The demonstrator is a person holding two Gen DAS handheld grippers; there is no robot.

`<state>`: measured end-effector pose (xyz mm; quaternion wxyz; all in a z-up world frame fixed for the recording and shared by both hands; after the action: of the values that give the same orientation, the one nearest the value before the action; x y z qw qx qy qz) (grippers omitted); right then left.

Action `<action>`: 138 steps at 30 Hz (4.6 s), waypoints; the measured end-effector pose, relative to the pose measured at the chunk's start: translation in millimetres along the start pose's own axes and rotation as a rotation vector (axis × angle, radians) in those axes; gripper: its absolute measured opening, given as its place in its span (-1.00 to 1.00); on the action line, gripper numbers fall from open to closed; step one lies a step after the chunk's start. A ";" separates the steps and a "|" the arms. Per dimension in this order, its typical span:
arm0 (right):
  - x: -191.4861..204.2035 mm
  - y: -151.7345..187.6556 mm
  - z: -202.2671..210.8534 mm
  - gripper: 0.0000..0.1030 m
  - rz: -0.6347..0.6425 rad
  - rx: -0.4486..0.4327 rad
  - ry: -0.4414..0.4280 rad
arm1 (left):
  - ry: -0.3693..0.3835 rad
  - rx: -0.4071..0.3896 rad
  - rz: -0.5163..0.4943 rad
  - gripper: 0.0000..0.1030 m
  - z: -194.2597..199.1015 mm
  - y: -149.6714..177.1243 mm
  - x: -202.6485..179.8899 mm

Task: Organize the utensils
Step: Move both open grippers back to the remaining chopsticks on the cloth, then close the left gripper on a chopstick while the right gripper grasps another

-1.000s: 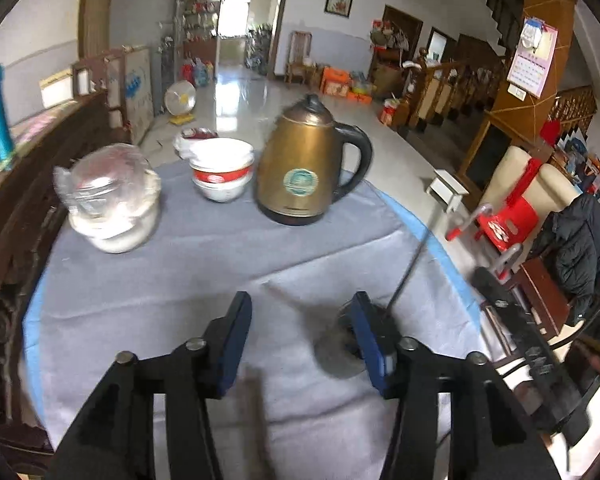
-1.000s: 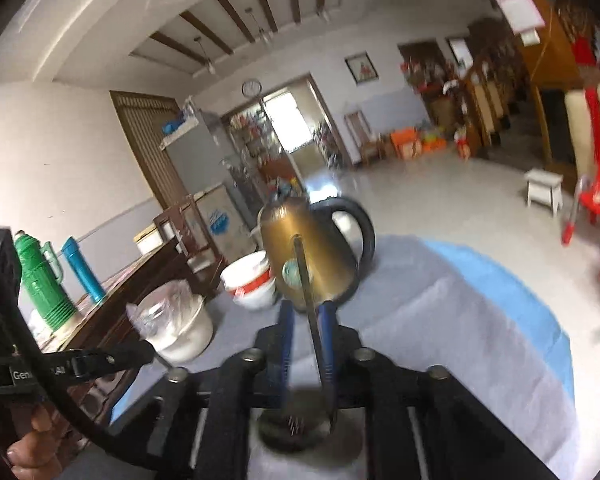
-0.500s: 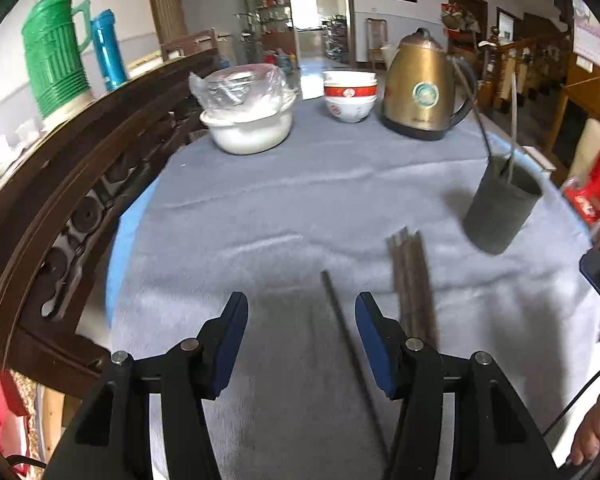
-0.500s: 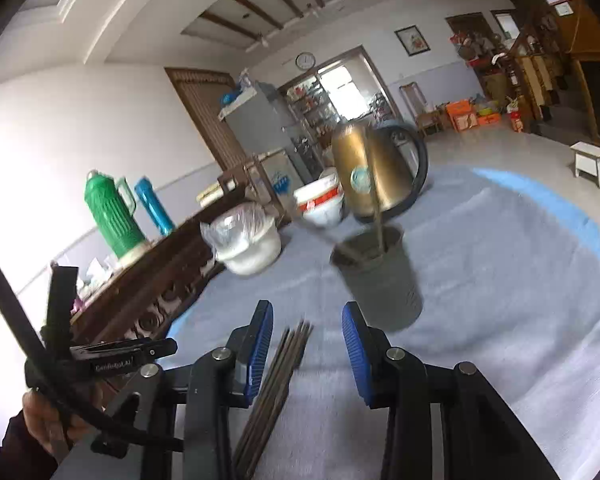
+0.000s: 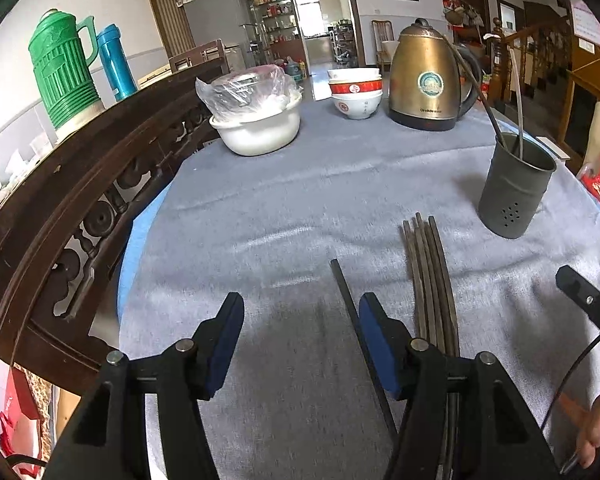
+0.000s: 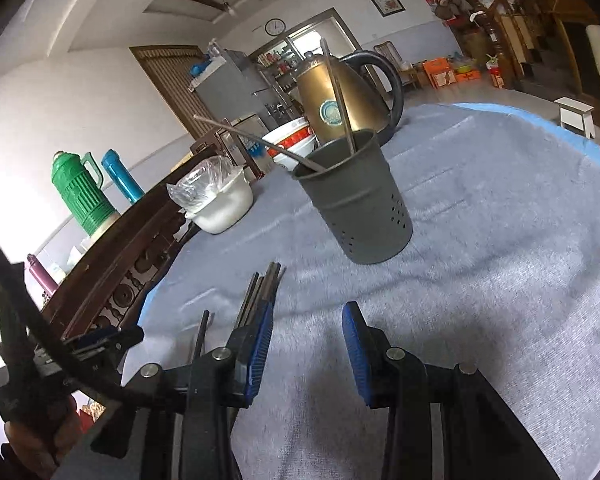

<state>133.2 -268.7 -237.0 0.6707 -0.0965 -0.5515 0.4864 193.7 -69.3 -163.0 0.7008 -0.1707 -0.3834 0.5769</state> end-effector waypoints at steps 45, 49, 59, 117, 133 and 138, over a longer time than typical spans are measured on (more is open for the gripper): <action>-11.2 8.7 -3.8 -0.22 -0.048 0.018 0.026 | 0.012 0.013 -0.113 0.20 -2.8 12.3 -34.0; -11.4 8.4 -4.4 -0.22 -0.052 0.019 0.027 | 0.012 0.017 -0.118 0.20 -3.5 13.7 -35.7; -13.8 10.2 -4.0 -0.22 -0.060 0.020 0.026 | 0.015 0.028 -0.117 0.20 -7.0 15.6 -35.9; 36.9 23.7 -99.9 -0.53 0.053 0.501 0.102 | 0.344 0.340 0.033 0.20 -84.4 21.5 -12.5; 23.3 6.9 -82.6 -0.48 -0.062 0.480 0.039 | 0.450 0.310 0.031 -0.67 -94.6 14.5 -19.2; 18.9 -21.2 -96.7 -0.48 -0.074 0.424 0.055 | 0.483 0.335 0.048 -0.66 -103.2 5.1 -12.6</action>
<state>223.9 -225.7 -246.7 0.7081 0.0537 -0.4218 0.5637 265.5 -58.7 -237.6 0.7763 -0.1941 -0.1009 0.5912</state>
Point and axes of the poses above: each gripper's, at about its wrist camera, not at the fingertips, and z roughly against the way its jaws point, x to its left, y to its underside, the point moved 3 cm from there along -z, roughly the way its jaws point, and after that the axes turned 14 degrees about -y, right-handed, at the moved point
